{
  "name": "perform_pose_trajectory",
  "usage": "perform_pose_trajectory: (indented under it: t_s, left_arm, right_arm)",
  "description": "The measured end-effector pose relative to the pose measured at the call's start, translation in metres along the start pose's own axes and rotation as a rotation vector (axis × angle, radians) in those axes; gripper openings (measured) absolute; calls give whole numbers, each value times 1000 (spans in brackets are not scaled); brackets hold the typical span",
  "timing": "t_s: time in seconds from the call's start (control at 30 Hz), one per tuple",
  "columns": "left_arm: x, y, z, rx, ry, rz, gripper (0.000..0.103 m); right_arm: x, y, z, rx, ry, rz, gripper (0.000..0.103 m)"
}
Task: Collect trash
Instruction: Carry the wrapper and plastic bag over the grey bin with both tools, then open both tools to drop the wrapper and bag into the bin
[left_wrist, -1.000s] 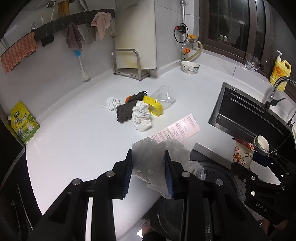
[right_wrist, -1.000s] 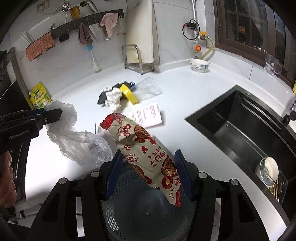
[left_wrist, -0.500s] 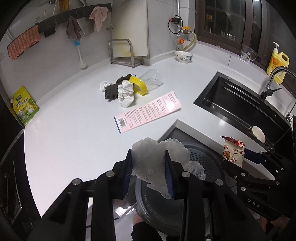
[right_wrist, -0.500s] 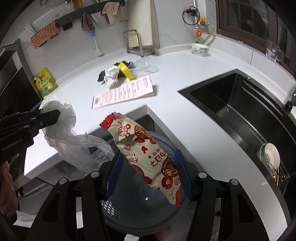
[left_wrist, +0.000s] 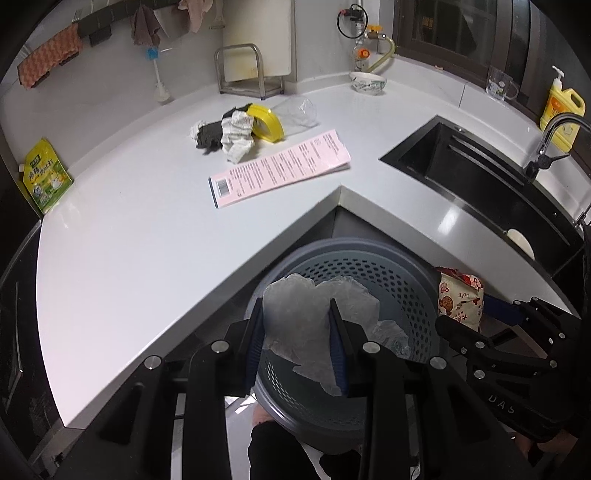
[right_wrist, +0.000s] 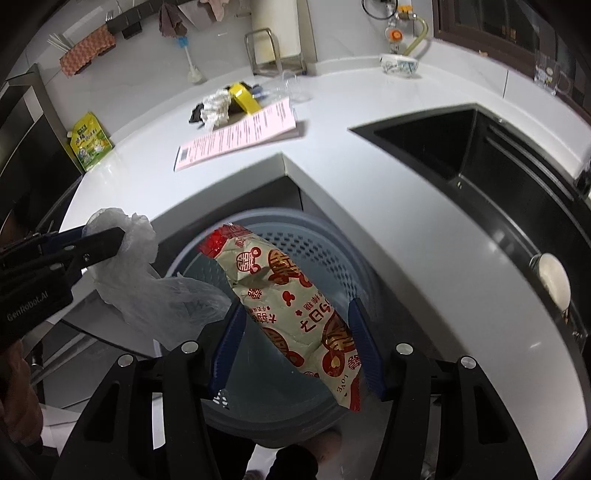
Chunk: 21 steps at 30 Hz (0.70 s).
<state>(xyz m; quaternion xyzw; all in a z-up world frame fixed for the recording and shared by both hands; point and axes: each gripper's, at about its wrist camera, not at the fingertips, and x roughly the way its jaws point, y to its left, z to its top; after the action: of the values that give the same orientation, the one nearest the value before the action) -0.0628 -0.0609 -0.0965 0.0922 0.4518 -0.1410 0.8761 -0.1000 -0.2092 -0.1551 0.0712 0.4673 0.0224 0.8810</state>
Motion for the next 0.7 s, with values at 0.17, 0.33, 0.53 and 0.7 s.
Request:
perform_pose_trajectory:
  t_s: [0.17, 0.33, 0.53, 0.7]
  left_arm:
    - [17, -3, -12, -3, 37, -4, 32]
    - [31, -2, -15, -12, 50, 2, 32]
    - [52, -3, -14, -26, 65, -8, 34]
    - [61, -2, -17, -21, 83, -8, 36]
  right_arm:
    - [20, -3, -6, 20, 53, 17, 55]
    - [37, -5, -8, 28, 85, 29, 55]
    - [52, -6, -7, 32, 113, 31, 55]
    - [61, -6, -7, 34, 126, 30, 55]
